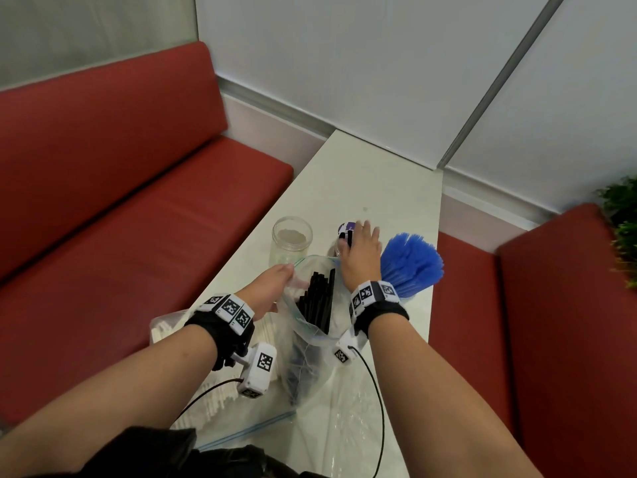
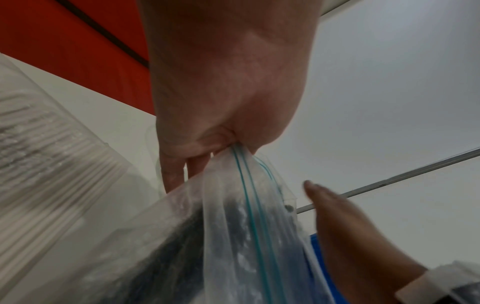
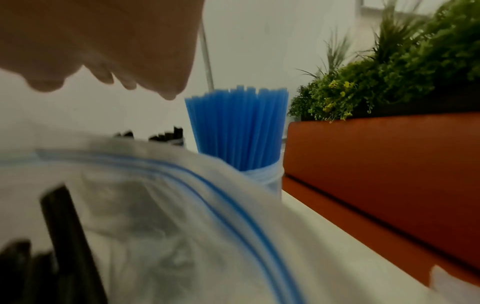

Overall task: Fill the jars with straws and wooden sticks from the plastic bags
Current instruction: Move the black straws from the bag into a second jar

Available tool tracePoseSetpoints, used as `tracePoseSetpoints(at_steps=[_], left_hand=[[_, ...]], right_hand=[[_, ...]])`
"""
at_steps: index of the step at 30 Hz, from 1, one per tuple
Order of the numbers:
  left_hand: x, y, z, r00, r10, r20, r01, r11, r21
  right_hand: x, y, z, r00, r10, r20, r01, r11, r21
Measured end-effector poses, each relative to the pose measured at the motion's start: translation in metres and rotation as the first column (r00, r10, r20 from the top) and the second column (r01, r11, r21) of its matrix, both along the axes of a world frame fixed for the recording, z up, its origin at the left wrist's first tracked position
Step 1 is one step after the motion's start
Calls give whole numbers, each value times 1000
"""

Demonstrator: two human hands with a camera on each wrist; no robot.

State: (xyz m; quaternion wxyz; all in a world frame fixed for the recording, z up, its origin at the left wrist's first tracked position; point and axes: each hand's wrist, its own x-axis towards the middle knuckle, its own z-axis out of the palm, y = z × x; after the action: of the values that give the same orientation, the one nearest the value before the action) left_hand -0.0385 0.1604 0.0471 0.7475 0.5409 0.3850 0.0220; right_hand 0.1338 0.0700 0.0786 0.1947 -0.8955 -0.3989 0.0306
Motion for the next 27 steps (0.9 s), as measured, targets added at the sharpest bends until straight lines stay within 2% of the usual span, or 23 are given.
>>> tracePoseSetpoints(at_steps=[1,2,3,5,7,8,9,11,13,15,17,19,21,23,25,27], left_hand=[[1,0,-1,1000,0,0,0,1000,5],[1,0,-1,1000,1,-1,-1,1000,10],[1,0,-1,1000,3,-1,-3,1000,13],[0,0,-2,1000,5,0,-5,1000,9],[-3,-1,-3,1000,0,2,0,1000,-6],[-4,-2,-3,1000,2,8,-2,1000,-15],[-4,-2,-2,1000,9,14,-9,1000,-23],[-5,-3,-3,999,25,24,-25,999,-38],[-4,-5,-4,997,59,47,-54,993,-105],[-3,-8,-6,991,101,91,-79,973,-219],[-5,-11,-8,982,131,132,-83,944,-319],[-8,-15,-11,976,154,152,-88,925,-370],[-11,-18,-14,978,150,147,-86,924,-371],[-13,-20,-16,982,137,133,-84,934,-347],[-14,-20,-16,983,125,134,-77,945,-318],[-15,-20,-16,981,126,145,-77,949,-305]], right_hand=[[-1,-3,-8,999,40,27,-36,990,-138],[-2,-5,-14,998,55,23,-50,980,-193],[-2,-7,-14,999,48,5,-46,986,-159],[-4,-7,-5,1000,4,-13,-3,995,97],[-7,-7,13,994,-59,-87,87,926,367],[-11,-7,23,985,-71,-160,135,891,434],[-16,-7,31,967,-71,-244,175,882,438],[-24,-11,38,914,-74,-398,188,949,254],[-37,-20,32,846,-119,-520,104,993,-56],[-54,-32,21,822,-140,-552,-46,950,-310],[-69,-37,4,854,-88,-513,-168,887,-431],[-79,-41,-19,872,-55,-486,-157,909,-385],[-88,-49,-36,855,-92,-510,-55,962,-266],[-95,-60,-47,798,-183,-575,119,982,-147],[-97,-69,-52,733,-251,-633,266,961,-74],[-96,-74,-53,724,-210,-657,261,965,-21]])
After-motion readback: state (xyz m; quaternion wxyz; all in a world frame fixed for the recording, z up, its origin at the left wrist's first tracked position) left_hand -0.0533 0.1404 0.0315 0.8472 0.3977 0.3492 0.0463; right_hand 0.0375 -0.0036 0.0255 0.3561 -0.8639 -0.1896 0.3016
